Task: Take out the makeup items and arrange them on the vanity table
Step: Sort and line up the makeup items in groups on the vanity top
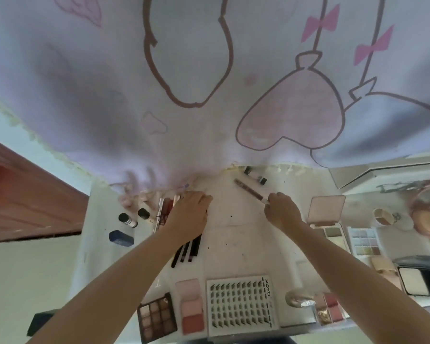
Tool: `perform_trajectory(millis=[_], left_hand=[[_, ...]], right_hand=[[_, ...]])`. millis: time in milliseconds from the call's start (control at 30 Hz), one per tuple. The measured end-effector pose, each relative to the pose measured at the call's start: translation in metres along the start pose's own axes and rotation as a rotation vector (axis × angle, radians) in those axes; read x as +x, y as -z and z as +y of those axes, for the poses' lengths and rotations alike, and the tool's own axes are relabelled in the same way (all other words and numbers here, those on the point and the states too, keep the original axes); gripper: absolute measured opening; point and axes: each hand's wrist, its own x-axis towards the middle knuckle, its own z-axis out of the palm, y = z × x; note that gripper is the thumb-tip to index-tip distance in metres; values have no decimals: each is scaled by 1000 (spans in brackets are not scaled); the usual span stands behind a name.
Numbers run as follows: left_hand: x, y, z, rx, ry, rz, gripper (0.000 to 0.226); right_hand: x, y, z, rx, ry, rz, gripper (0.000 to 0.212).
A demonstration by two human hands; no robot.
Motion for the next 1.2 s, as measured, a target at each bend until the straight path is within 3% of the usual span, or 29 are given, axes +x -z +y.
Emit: perform_trajectory(millis=[133, 233, 333, 433, 533, 633, 733, 867, 1067, 1133, 1200], left_hand=[[16, 1, 43, -24, 97, 35, 52], [25, 12, 72, -21, 105, 161, 37], [26, 36, 87, 9, 62, 245, 32], [26, 70, 99, -20, 49, 228, 33], [25, 107, 108, -204, 3, 192, 25], [18, 140, 111, -614, -96, 67, 24], [12, 159, 113, -822, -82, -10, 20], [20, 168, 120, -481, -43, 143, 4], [30, 176, 121, -377, -6, 305, 7], [32, 175, 120, -321, -15, 368, 10], [32, 172, 118, -303, -18, 412, 13]], right_hand=[[-24, 40, 0, 153, 252, 21, 28], [-43, 78, -5, 321, 425, 29, 31], [-53, 114, -11, 405, 411, 157, 45], [-56, 145, -16, 393, 366, 315, 54], [-62, 169, -19, 541, 433, 407, 53], [-78, 189, -14, 609, 701, 553, 53], [-87, 209, -6, 473, 823, 519, 39], [-82, 229, 9, 522, 756, 310, 30], [-78, 235, 15, 835, 880, 248, 40], [-75, 235, 12, 899, 806, 151, 27], [-70, 234, 9, 777, 712, 134, 14]])
